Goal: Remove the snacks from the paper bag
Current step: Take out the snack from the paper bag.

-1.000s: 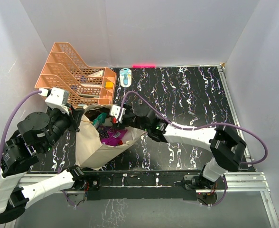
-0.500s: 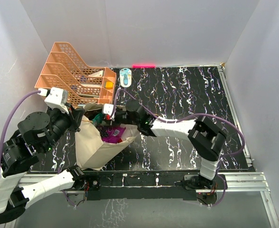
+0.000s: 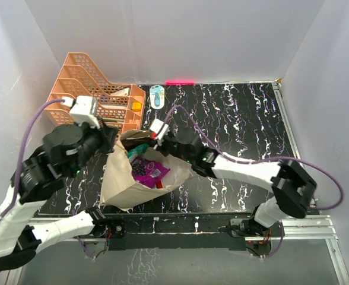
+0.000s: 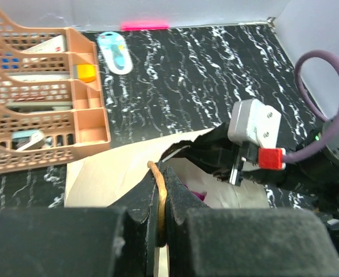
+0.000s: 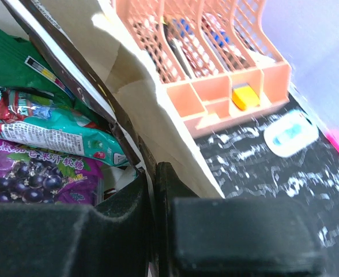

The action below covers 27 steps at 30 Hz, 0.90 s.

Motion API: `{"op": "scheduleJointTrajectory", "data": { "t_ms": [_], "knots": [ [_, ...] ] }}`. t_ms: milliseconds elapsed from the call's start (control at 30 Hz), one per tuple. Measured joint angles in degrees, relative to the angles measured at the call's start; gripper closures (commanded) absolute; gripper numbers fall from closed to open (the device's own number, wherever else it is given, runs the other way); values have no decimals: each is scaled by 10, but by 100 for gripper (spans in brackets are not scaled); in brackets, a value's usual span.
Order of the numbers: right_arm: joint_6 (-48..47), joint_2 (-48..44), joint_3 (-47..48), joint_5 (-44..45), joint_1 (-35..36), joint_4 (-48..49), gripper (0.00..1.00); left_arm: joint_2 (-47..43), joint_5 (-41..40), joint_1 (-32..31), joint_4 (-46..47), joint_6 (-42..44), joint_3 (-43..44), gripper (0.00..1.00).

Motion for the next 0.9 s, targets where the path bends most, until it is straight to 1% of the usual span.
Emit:
{"op": "scheduleJointTrajectory", "data": {
  "t_ms": [133,300,400,533,667,800,900],
  "knots": [
    [32,-85,-72,59,-7,-14,92,66,40,0,36,-9,19,100],
    [65,-154,-137,131,-17,-21,93,148,76,-1,90,-4,37,100],
    [71,-180,-154,143,-18,-32,93,195,71,-3,110,16,55,100],
    [76,-209,-155,113,-18,-67,92,240,73,6,120,54,76,100],
    [89,-239,-155,58,-17,-104,93,227,84,20,121,70,70,100],
    [120,-247,-154,-6,-7,-122,92,150,145,27,125,78,24,100],
    [139,-241,-154,-34,33,-121,92,91,189,27,120,83,-2,100]
  ]
}}
